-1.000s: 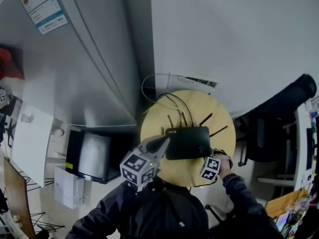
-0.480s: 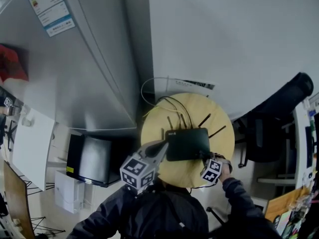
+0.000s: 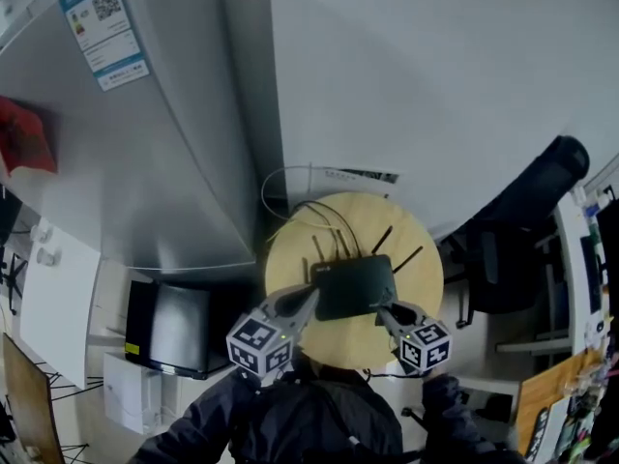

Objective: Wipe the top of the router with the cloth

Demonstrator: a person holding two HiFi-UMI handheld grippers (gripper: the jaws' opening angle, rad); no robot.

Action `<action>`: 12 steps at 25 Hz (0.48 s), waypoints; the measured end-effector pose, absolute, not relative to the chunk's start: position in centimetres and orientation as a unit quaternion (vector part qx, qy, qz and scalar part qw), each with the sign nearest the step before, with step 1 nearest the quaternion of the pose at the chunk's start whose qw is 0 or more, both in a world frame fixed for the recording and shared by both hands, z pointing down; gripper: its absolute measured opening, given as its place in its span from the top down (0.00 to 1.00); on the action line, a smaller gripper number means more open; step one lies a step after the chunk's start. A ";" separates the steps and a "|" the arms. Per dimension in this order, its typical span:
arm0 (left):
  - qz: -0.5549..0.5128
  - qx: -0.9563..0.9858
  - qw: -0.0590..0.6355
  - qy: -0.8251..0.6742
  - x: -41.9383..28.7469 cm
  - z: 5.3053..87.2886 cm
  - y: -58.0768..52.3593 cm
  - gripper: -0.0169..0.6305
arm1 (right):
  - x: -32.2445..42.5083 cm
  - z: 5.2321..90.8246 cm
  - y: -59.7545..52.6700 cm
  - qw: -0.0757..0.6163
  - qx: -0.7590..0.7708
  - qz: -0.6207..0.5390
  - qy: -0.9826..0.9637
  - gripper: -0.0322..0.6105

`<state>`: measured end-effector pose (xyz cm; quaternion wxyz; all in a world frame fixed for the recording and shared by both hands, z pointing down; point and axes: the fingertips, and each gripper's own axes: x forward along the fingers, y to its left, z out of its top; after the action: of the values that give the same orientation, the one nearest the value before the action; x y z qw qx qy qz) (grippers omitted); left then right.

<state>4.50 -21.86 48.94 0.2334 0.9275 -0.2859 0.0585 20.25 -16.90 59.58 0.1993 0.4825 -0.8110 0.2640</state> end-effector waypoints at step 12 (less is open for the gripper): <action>0.045 0.933 0.239 -0.264 5.4 48.2 -19.0 0.97 | 16.8 53.1 -12.1 0.099 0.514 0.252 -0.814 0.84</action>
<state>5.42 -19.03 48.25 0.2385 0.9335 -0.2640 0.0454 16.83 -12.14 53.07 0.0987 0.5136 -0.8141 0.2523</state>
